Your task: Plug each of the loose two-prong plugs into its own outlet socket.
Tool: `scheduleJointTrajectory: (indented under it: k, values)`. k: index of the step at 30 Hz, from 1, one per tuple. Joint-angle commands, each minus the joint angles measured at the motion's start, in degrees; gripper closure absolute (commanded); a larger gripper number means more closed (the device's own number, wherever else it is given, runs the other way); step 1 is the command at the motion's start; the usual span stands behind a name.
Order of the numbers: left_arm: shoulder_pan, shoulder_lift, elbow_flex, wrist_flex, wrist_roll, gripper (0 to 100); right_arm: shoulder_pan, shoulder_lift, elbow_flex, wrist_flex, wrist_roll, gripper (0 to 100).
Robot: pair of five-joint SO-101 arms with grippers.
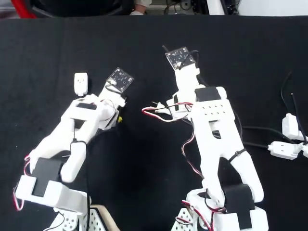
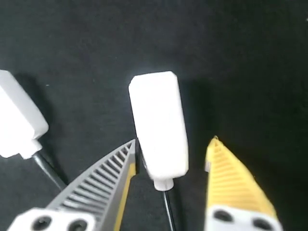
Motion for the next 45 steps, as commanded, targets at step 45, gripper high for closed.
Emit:
scheduleJointTrajectory:
  k: [45]
  values:
    - [0.4, -32.9, 21.6, 7.8, -10.5, 78, 0.5, 0.4, -3.6, 2.0, 2.6, 98.7]
